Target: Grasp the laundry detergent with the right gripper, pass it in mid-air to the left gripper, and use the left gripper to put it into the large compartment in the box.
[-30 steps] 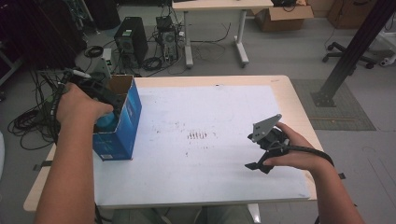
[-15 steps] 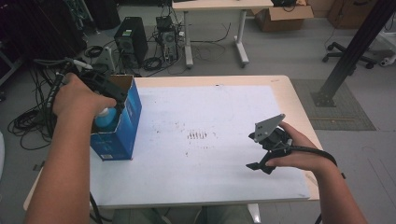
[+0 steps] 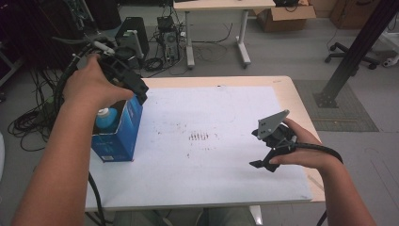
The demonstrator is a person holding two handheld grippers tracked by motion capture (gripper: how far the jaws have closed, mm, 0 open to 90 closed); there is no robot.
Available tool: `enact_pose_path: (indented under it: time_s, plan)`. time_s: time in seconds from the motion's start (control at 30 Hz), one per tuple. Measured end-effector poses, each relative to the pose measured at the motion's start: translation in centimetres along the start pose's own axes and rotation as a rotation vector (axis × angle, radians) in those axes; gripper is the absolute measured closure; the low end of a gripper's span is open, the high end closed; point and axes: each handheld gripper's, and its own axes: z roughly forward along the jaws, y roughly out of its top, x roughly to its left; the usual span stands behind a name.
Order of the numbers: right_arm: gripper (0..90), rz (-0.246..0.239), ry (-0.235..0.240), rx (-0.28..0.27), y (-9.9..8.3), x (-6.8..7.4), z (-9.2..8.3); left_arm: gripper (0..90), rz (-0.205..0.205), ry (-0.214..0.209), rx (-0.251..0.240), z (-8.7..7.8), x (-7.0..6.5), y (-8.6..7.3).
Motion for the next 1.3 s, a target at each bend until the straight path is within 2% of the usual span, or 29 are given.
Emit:
enact_pose_path:
  time_s: [0.07, 0.13, 0.17, 0.23, 0.27, 0.43, 0.47, 0.5, 0.53, 0.57, 0.63, 0.67, 0.7, 0.77, 0.83, 0.97, 1.0, 1.07, 1.17, 1.3]
  plan:
    - [3.0, -0.010, -0.005, 0.009, 0.2, 0.0, -0.2, 0.2, 0.065, 0.002, 0.003, -0.2, -1.1, 0.3]
    - [3.0, -0.024, -0.005, 0.011, 0.4, 0.0, -0.4, 0.2, 0.106, -0.002, 0.002, -0.1, -1.9, 0.5]
    - [3.0, -0.037, -0.006, 0.018, 0.7, 0.0, -0.6, 0.2, 0.178, -0.010, 0.007, 0.0, -2.8, 0.7]
    - [3.0, -0.040, -0.008, 0.033, 1.0, 0.0, -0.7, 0.2, 0.249, -0.024, 0.014, 0.3, -3.8, 0.8]
    - [3.0, -0.044, -0.011, 0.042, 1.1, -0.1, -0.8, 0.2, 0.249, -0.024, 0.014, 0.3, -3.8, 0.8]
    - [3.0, -0.046, -0.016, 0.083, 1.8, -0.3, -1.2, 0.2, 0.403, -0.043, 0.041, 1.1, -5.9, 0.7]
    - [3.1, -0.046, -0.019, 0.107, 2.2, -0.4, -1.3, 0.2, 0.466, -0.050, 0.037, 1.5, -6.6, 0.6]
    - [3.1, -0.046, -0.019, 0.107, 2.2, -0.4, -1.3, 0.2, 0.466, -0.050, 0.037, 1.5, -6.6, 0.6]
    - [3.0, -0.045, -0.020, 0.127, 2.5, -0.6, -1.5, 0.2, 0.506, -0.050, 0.035, 1.7, -7.0, 0.5]
    - [3.0, -0.050, -0.020, 0.134, 2.7, -0.7, -1.6, 0.2, 0.524, -0.052, 0.038, 1.8, -7.2, 0.4]
    - [3.0, -0.049, -0.020, 0.140, 2.8, -0.8, -1.6, 0.2, 0.587, -0.049, 0.038, 2.2, -7.9, 0.3]
    - [3.1, -0.056, -0.019, 0.156, 3.2, -0.9, -1.6, 0.2, 0.623, -0.063, 0.049, 2.5, -8.3, 0.2]
    - [3.1, -0.056, -0.019, 0.156, 3.2, -0.9, -1.6, 0.2, 0.623, -0.063, 0.049, 2.5, -8.3, 0.2]
    - [3.2, -0.070, -0.014, 0.177, 3.6, -1.1, -1.5, 0.2, 0.671, -0.081, 0.053, 2.7, -8.6, 0.2]
    - [3.2, -0.072, -0.014, 0.180, 3.7, -1.1, -1.5, 0.2, 0.697, -0.085, 0.069, 2.9, -8.9, 0.2]
    - [3.2, -0.089, 0.000, 0.202, 4.4, -1.3, -1.3, 0.2, 0.782, -0.130, 0.087, 3.3, -9.8, 0.2]
    - [3.2, -0.089, 0.000, 0.202, 4.4, -1.3, -1.3, 0.2, 0.782, -0.130, 0.087, 3.3, -9.8, 0.2]
    - [3.3, -0.099, 0.008, 0.213, 4.6, -1.3, -1.1, 0.2, 0.820, -0.139, 0.113, 3.7, -10.2, 0.2]
    - [3.3, -0.104, 0.022, 0.219, 4.8, -1.4, -1.0, 0.2, 0.869, -0.176, 0.111, 4.4, -10.8, 0.0]
    - [3.4, -0.114, 0.038, 0.242, 5.2, -1.7, -0.7, 0.2, 0.904, -0.175, 0.132, 5.4, -11.2, 0.0]
